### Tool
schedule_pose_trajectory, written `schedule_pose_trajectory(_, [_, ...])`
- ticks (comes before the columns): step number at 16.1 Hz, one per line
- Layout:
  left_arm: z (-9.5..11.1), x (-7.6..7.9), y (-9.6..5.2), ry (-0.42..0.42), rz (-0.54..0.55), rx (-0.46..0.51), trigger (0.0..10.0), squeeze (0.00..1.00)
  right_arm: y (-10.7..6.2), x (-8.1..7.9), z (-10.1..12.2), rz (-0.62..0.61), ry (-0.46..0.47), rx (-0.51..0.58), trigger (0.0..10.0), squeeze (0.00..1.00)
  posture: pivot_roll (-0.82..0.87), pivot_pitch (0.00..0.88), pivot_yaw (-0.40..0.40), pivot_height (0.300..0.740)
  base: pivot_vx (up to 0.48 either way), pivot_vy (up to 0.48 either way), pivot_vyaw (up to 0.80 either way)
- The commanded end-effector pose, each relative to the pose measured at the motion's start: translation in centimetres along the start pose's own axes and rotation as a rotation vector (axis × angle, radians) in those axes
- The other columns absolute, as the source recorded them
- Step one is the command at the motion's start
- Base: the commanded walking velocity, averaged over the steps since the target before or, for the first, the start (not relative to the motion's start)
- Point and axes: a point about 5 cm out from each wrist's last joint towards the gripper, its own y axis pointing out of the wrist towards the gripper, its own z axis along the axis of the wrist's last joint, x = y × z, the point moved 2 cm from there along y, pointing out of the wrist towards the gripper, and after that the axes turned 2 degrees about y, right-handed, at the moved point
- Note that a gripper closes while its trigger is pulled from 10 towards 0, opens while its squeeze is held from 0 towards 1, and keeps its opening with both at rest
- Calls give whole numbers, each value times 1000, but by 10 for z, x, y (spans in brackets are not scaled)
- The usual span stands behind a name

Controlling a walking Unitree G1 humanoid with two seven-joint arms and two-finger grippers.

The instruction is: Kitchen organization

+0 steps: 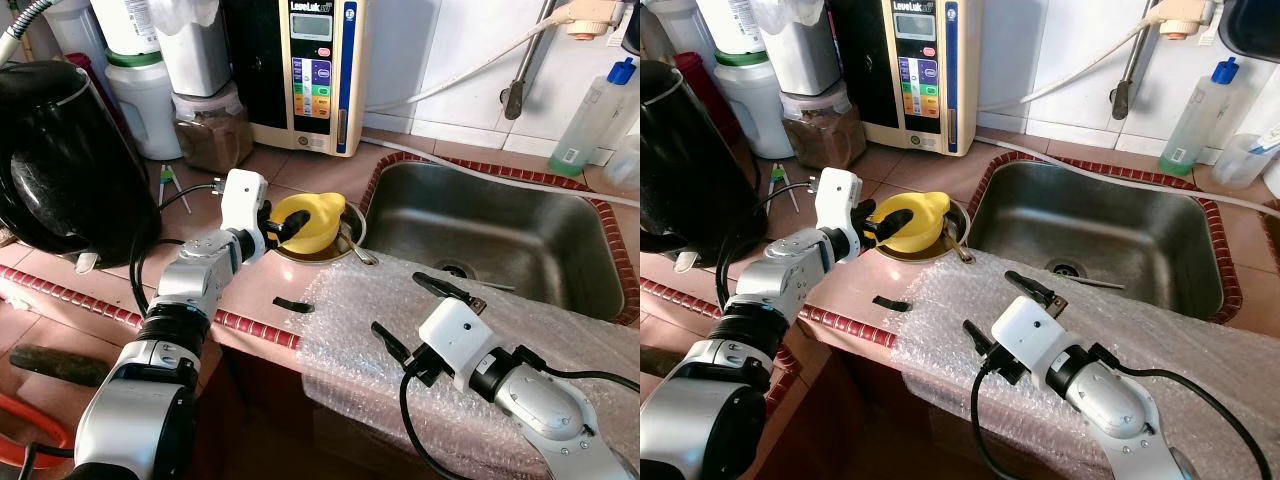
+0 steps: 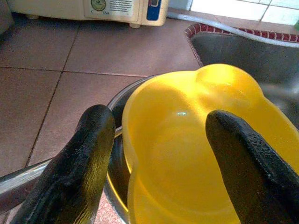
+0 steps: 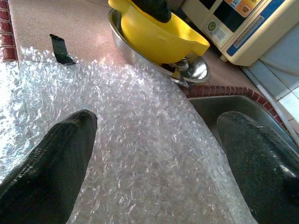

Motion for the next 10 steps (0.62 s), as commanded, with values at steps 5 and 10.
schedule_pose_trajectory(5, [3, -3, 0, 61, -3, -25, 0, 0, 2, 1, 6, 9, -19, 19, 10000, 208, 28, 46, 56, 740, 0, 0, 0])
schedule_pose_trajectory(10, [3, -5, -1, 75, -5, -30, 0, 0, 1, 5, 15, -22, -31, 70, 10000, 204, 25, 53, 57, 740, 0, 0, 0])
